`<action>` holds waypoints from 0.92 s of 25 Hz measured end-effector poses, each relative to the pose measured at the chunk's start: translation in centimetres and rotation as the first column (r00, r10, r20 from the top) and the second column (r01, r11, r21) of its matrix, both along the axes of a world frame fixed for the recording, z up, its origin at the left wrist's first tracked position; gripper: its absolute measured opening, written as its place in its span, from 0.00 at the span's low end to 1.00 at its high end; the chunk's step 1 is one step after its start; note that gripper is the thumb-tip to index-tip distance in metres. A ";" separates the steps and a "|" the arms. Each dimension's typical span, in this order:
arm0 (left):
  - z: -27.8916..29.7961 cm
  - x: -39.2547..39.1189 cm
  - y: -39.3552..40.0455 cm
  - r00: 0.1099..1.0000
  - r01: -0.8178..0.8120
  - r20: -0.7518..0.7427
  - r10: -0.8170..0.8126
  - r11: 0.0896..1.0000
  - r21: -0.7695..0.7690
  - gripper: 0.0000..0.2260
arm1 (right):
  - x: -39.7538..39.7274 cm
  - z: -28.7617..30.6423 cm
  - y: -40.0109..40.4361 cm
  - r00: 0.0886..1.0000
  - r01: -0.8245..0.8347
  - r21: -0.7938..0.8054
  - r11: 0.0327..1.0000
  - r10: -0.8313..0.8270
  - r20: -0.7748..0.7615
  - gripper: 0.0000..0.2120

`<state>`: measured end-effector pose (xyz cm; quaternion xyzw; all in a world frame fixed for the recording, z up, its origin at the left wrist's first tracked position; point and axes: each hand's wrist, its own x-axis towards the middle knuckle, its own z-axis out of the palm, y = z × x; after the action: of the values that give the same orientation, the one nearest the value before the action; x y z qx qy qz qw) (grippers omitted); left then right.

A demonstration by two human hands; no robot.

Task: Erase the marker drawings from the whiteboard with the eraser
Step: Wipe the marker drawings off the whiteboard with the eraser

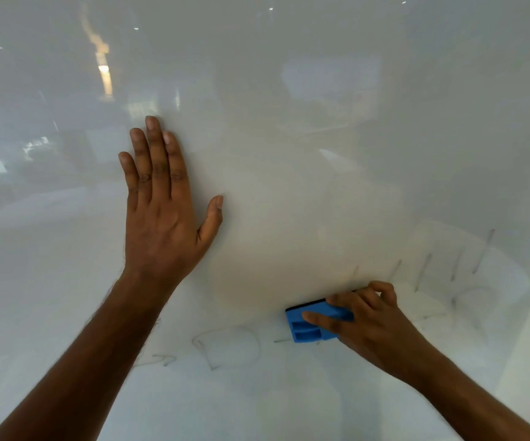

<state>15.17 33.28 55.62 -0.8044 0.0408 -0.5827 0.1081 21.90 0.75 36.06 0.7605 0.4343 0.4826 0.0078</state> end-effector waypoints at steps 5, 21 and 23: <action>-0.1 0.4 -1.0 1.000 0.004 0.008 -0.004 1.000 -0.007 0.39 | 1.5 5.2 -3.1 0.999 0.006 0.106 0.994 -0.010 0.037 0.36; -0.9 1.5 -4.8 0.999 0.031 0.014 -0.030 0.998 -0.049 0.40 | 0.7 0.3 -3.7 0.998 -0.034 0.013 0.999 0.034 -0.059 0.25; -0.8 1.6 -5.0 1.000 0.025 0.006 -0.025 0.999 -0.040 0.40 | 0.9 -1.0 -4.6 0.999 -0.011 -0.051 0.999 0.008 -0.043 0.25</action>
<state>16.74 28.33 54.77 -0.8042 0.0390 -0.5870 0.0848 22.81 -3.83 35.03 0.7681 0.4500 0.4552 0.0156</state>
